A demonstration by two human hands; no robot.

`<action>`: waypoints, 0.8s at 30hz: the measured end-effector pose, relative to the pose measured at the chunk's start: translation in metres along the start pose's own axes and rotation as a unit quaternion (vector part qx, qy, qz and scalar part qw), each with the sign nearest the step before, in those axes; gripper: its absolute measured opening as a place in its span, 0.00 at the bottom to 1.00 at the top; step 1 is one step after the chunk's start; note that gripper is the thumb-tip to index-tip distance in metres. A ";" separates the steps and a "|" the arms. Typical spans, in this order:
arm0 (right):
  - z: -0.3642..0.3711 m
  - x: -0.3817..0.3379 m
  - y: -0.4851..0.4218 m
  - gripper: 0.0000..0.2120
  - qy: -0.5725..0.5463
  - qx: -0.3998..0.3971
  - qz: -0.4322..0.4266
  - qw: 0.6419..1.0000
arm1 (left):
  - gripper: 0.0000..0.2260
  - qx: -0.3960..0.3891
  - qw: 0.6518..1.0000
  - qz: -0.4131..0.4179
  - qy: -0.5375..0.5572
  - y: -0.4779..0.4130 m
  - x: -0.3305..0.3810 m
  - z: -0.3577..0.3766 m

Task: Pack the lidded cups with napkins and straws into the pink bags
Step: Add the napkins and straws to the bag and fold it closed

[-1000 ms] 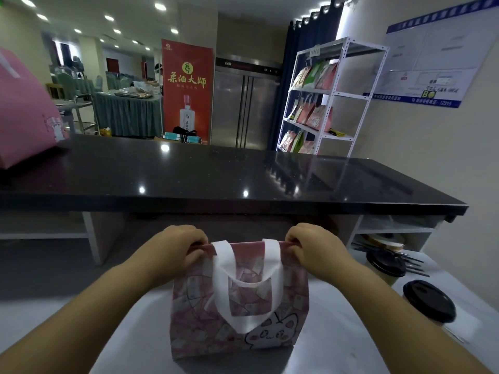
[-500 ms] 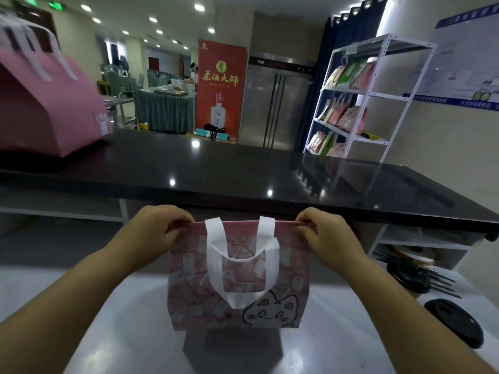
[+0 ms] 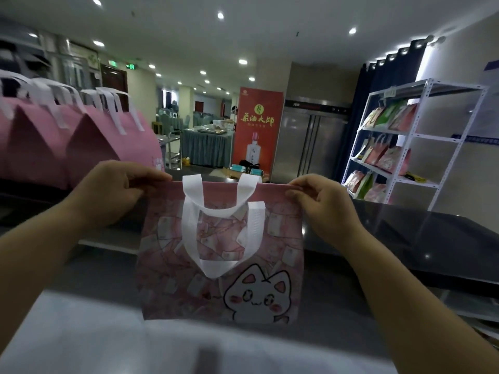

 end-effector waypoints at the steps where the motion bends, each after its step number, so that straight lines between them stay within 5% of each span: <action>1: 0.003 -0.006 -0.012 0.05 -0.004 0.009 -0.008 1.000 | 0.21 0.004 1.000 0.010 -0.003 -0.008 -0.003 -0.009; 12: 0.035 -0.071 -0.124 0.03 0.121 0.164 -0.090 0.975 | 0.15 0.090 0.993 0.070 -0.035 -0.104 -0.082 -0.070; 24: 0.139 -0.060 -0.137 0.04 0.235 0.256 -0.002 0.938 | 0.10 -0.070 0.992 0.044 0.093 -0.102 -0.140 0.026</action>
Point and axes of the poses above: each hand's wrist, its own y-axis away from the middle knuckle, its own z-axis out of the palm, x = y × z, the point moved 10 cm from there along -y, towards the middle knuckle
